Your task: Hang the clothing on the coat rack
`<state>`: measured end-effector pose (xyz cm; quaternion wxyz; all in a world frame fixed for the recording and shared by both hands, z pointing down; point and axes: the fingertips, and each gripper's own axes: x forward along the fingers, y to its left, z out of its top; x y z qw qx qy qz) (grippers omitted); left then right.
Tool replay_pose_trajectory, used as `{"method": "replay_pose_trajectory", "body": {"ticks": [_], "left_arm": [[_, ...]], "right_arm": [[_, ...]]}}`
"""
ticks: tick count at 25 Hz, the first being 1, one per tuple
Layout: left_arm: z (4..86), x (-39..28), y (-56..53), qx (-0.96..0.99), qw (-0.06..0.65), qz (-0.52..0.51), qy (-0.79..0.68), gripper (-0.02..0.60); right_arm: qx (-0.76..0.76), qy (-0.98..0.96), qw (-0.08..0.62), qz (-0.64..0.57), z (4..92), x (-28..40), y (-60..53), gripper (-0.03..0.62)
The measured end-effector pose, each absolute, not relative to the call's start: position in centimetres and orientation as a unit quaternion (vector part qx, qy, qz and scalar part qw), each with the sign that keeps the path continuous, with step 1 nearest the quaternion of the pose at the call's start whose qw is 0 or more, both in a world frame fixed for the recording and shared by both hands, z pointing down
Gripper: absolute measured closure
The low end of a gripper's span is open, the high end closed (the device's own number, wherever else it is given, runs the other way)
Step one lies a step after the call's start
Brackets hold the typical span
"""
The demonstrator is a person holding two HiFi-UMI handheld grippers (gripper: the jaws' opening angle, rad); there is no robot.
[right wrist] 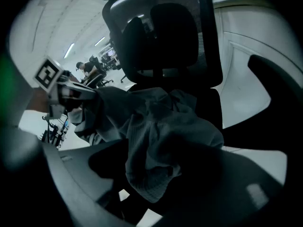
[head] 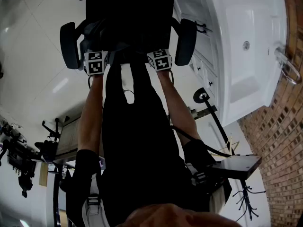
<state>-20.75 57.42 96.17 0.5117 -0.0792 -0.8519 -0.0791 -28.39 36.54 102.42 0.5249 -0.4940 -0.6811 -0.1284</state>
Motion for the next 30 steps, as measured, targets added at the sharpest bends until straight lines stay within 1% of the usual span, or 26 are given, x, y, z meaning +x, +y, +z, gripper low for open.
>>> {"method": "replay_pose_trajectory", "body": {"ticks": [4, 7, 10, 12, 15, 18, 20, 21, 22, 23, 26, 30], "left_arm": [[89.3, -20.7, 54.9, -0.064, 0.415, -0.072, -0.905, 0.545], [84.7, -19.2, 53.4, -0.044, 0.371, -0.059, -0.926, 0.546], [81.4, -17.3, 52.5, -0.032, 0.348, -0.053, -0.936, 0.546], [80.0, -16.3, 52.2, -0.029, 0.339, -0.052, -0.939, 0.546], [78.7, -15.6, 52.0, -0.023, 0.334, -0.047, -0.941, 0.546], [77.3, -15.4, 51.4, -0.006, 0.326, -0.032, -0.945, 0.546], [76.1, -15.4, 51.0, 0.005, 0.318, -0.024, -0.948, 0.546], [75.5, -15.4, 50.8, 0.009, 0.314, -0.02, -0.949, 0.546], [74.9, -15.3, 50.7, 0.011, 0.311, -0.017, -0.95, 0.546], [74.1, -15.2, 50.7, 0.01, 0.307, -0.014, -0.952, 0.546], [71.1, -15.0, 52.1, -0.008, 0.286, -0.016, -0.958, 0.546], [63.9, -14.9, 54.9, -0.037, 0.228, -0.04, -0.972, 0.546]], "right_arm": [[-0.5, -0.679, 0.516, -0.15, 101.9, -29.2, 36.6, 0.27], [-0.519, -0.678, 0.501, -0.142, 99.3, -28.9, 36.9, 0.255], [-0.529, -0.677, 0.493, -0.138, 97.4, -29.0, 36.6, 0.255], [-0.537, -0.663, 0.501, -0.148, 97.4, -28.4, 36.4, 0.255], [-0.567, -0.615, 0.511, -0.197, 98.6, -25.9, 36.6, 0.253], [-0.588, -0.588, 0.49, -0.263, 100.2, -24.8, 37.1, 0.253], [-0.603, -0.577, 0.475, -0.279, 100.9, -24.6, 37.9, 0.262], [-0.611, -0.576, 0.466, -0.277, 100.5, -24.6, 38.3, 0.372], [-0.617, -0.582, 0.457, -0.269, 99.5, -24.7, 38.5, 0.54], [-0.617, -0.594, 0.447, -0.258, 97.9, -25.0, 38.6, 0.576], [-0.596, -0.659, 0.405, -0.216, 90.8, -26.8, 37.7, 0.577], [-0.574, -0.753, 0.296, -0.123, 76.2, -29.2, 35.6, 0.579]]}}
